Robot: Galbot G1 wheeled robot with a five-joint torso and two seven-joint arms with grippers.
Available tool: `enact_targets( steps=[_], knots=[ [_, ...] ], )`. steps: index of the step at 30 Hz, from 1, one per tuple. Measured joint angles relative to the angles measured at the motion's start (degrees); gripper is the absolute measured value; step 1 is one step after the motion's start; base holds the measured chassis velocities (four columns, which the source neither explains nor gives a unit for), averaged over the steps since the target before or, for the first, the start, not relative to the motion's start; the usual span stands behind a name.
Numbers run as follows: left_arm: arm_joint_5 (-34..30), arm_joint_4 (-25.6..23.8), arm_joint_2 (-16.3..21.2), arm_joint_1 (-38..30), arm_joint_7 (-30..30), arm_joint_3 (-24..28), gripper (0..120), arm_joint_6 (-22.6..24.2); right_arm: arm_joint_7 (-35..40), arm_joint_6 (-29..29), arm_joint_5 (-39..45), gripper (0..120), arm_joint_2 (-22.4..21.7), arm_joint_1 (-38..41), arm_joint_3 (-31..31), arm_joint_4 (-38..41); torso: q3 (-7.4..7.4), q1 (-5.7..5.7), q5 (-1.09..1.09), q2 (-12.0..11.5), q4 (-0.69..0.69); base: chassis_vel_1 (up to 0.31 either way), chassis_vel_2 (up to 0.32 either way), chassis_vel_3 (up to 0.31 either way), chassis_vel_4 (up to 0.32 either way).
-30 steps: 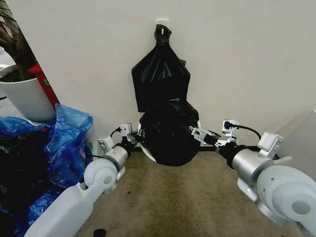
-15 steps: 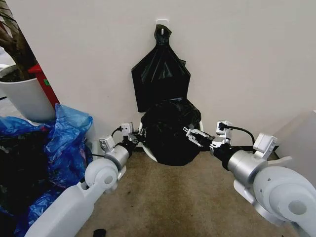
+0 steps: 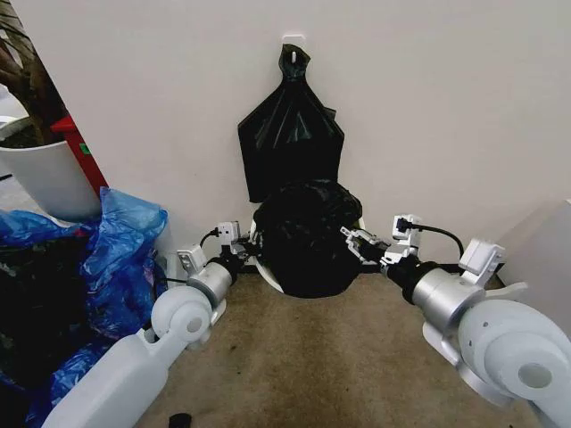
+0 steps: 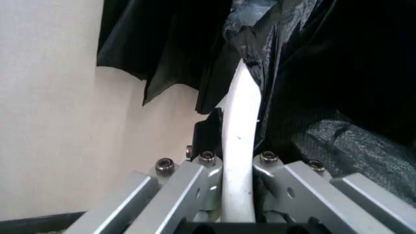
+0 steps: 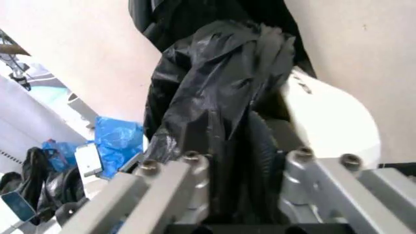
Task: Place the garbage bag over the trash bin.
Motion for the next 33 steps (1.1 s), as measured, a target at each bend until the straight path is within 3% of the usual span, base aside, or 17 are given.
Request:
enact_targets(
  steps=[3, 20, 33],
  knots=[
    [0.1, 0.0, -0.1, 0.1, 0.2, -0.1, 1, 0.0, -0.1, 0.3, -0.1, 0, -0.1, -0.1, -0.1, 0.0, 0.0, 0.0, 0.0, 0.0, 0.0, 0.0, 0.0, 0.0, 0.0],
    [0.4, -0.5, 1.2, 2.0, 1.7, -0.9, 1, 0.1, 0.8, 1.0, -2.1, 0, -1.8, -0.1, 3.0, 0.0, 0.0, 0.0, 0.0, 0.0, 0.0, 0.0, 0.0, 0.0, 0.0],
    [-5.1, -2.1, 2.1, 3.9, 2.0, -2.3, 1, 0.3, 2.1, -5.8, -4.5, 0, -3.5, -2.5, 3.7, -0.3, 0.0, 0.0, -0.01, 0.0, 0.0, 0.0, 0.0, 0.0, 0.0]
  ],
)
